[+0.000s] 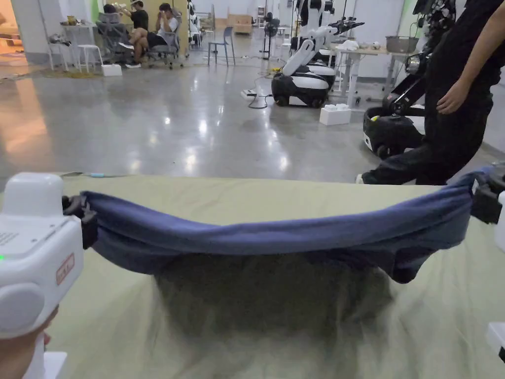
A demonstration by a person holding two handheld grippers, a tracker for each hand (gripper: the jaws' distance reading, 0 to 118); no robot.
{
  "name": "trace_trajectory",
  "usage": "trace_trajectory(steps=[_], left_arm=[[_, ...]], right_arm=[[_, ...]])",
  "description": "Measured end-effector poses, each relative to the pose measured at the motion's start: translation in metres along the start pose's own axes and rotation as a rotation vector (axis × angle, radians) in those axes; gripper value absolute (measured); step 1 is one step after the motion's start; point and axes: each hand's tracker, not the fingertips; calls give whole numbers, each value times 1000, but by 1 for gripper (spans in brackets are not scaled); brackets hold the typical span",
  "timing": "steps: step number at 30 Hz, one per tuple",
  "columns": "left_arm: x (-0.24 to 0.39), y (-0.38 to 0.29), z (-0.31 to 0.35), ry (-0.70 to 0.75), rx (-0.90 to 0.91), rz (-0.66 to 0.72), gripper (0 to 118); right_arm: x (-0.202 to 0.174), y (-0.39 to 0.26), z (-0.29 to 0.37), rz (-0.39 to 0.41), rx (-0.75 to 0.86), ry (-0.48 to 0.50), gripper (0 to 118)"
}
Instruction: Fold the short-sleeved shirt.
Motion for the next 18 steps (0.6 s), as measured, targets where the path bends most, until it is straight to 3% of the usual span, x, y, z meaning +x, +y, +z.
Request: trace_trajectory(steps=[6, 10, 13, 18], left_arm=[[-22, -66, 100, -26, -83, 12, 1], [-37, -128, 179, -62, -191, 51, 1], [-42, -169, 221, -66, -242, 25, 1], [-50, -218, 240, -64, -330, 36, 1]], right_arm=[[17, -60, 127, 41, -56, 42, 11], [18, -105, 211, 19, -174, 64, 11], [16, -151, 260, 86, -244, 64, 11], [10, -212, 292, 84, -363, 44, 11]])
